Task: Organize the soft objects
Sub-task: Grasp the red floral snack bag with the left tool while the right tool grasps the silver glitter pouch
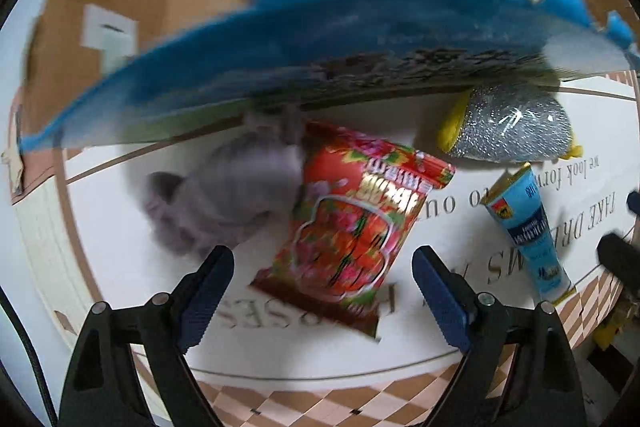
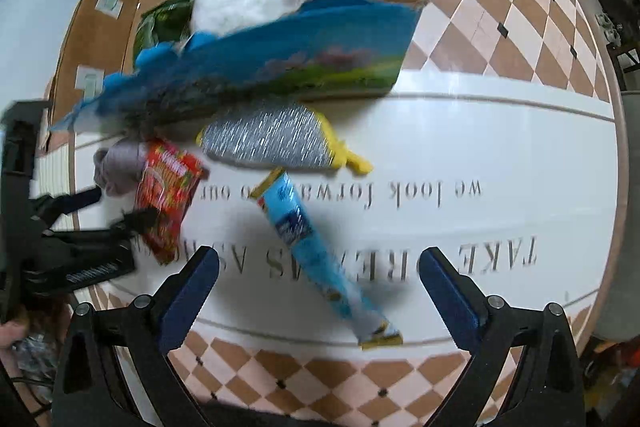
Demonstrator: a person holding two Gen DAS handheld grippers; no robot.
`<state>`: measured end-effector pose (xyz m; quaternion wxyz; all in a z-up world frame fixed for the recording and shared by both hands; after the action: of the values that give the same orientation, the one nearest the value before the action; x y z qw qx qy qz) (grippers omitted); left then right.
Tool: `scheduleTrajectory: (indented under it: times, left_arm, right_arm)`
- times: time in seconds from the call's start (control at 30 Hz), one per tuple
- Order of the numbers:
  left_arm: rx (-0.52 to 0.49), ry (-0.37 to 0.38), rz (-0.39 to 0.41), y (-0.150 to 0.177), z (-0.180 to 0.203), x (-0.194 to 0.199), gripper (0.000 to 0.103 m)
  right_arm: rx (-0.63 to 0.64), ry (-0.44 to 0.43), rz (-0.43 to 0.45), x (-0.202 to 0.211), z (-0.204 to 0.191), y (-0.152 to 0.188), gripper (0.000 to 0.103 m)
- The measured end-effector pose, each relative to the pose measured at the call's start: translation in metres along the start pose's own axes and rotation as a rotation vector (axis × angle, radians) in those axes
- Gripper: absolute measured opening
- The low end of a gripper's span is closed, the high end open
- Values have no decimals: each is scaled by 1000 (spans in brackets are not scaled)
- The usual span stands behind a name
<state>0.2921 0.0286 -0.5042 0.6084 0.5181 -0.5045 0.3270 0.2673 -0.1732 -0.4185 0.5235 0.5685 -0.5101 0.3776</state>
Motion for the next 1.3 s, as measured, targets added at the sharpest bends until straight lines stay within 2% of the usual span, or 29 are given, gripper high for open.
scheduleTrajectory:
  times: [0.03, 0.07, 0.1, 0.17, 0.23, 0.27, 0.3, 0.4, 0.43, 0.5, 0.57, 0.63, 0.67, 0.7, 0.73, 0.77, 0.9, 1.0, 1.03, 1.07, 1.1, 1.17, 1.3]
  left_arm:
    - [0, 0, -5, -3, 2, -4, 88]
    - [4, 0, -8, -4, 2, -7, 79]
    - [13, 2, -26, -4, 2, -12, 55]
    - [27, -2, -30, -4, -1, -16, 52]
    - [41, 4, -18, 0, -4, -16, 51]
    - [51, 12, -20, 3, -6, -18, 51]
    - [67, 24, -20, 9, -9, -20, 51]
    - [104, 48, -24, 23, -20, -27, 51]
    - [117, 57, -26, 29, -24, -29, 51]
    - [139, 72, -31, 40, -32, -34, 51]
    - [156, 94, -34, 46, -39, -38, 51]
    - [167, 109, -37, 46, -44, -40, 53]
    - [171, 117, -40, 45, -46, -42, 53]
    - [176, 127, -40, 43, -48, -43, 54]
    - [180, 132, -42, 42, -47, -45, 54]
    - [180, 133, -45, 39, -48, -45, 55]
    - [178, 126, -44, 37, -51, -56, 58]
    - [172, 112, -35, 33, -55, -60, 58]
    - [170, 109, -29, 33, -55, -60, 57]
    - [167, 109, -22, 33, -55, -60, 56]
    - [171, 108, -19, 35, -56, -61, 56]
    - [184, 104, -17, 45, -49, -62, 54]
    - [221, 127, -53, 71, -42, -72, 52]
  right_arm:
    - [4, -1, 16, -1, 1, -6, 102]
    - [16, -1, 29, -3, 0, -13, 102]
    - [21, 2, 34, -3, -1, -20, 102]
    - [21, 1, 40, -10, -1, -36, 102]
    - [25, -38, 39, -18, -4, -48, 97]
    - [26, -67, 33, -26, -7, -54, 87]
    - [24, -77, 25, -30, -8, -56, 72]
    - [23, -111, -30, -48, -19, -50, 48]
    - [36, -117, -43, -50, -25, -44, 35]
    - [73, -147, -84, -55, -40, -27, 29]
    - [119, -166, -138, -58, -56, -7, 29]
    - [153, -144, -136, -53, -64, 3, 33]
    - [166, -106, -104, -47, -66, 4, 46]
    - [180, -55, -64, -41, -68, 2, 65]
    - [193, 30, 0, -32, -69, -4, 72]
    - [207, 78, 40, -28, -71, -9, 74]
    - [299, 236, 95, -29, -90, -38, 74]
    - [378, 420, 119, -50, -107, -55, 74]
    - [396, 445, 120, -56, -111, -56, 73]
    - [408, 467, 107, -63, -114, -56, 65]
    - [402, 480, 90, -69, -115, -55, 52]
    - [359, 479, 73, -72, -111, -49, 51]
    - [192, 308, -69, -73, -86, -21, 49]
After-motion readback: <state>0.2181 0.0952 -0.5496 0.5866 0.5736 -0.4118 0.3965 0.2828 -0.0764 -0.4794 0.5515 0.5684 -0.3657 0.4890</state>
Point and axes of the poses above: each gripper's, at about its wrist camera, not at the fingertips, and x roughly against the way its jaws point, z to its right, y to its underside, the point moved 6 cm from there along -x, roughly the way its jaws point, and after that the axes turned 11 degrees about -z, right-handed, at the moved point
